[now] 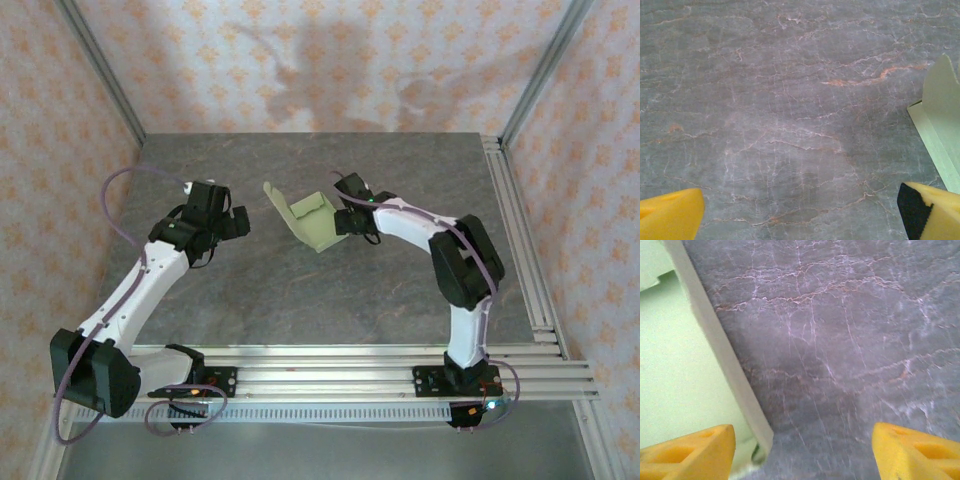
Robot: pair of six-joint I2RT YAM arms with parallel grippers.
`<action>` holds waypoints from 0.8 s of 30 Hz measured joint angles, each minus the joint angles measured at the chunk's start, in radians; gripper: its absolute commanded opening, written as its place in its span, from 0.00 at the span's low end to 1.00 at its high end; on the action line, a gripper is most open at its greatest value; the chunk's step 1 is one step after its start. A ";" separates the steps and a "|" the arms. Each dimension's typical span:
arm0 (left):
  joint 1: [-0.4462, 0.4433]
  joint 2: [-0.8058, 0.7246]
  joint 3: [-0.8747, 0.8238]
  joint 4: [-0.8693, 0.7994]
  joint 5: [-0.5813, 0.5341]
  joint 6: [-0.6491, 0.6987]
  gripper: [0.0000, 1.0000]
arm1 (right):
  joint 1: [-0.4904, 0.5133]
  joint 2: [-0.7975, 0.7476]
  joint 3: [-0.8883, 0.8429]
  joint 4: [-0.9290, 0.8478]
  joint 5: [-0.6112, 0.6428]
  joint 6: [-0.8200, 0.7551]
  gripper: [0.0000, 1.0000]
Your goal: Fold the paper box
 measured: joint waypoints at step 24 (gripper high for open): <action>0.035 0.015 -0.014 0.030 0.042 -0.059 1.00 | -0.072 0.090 0.047 0.011 -0.158 -0.047 0.56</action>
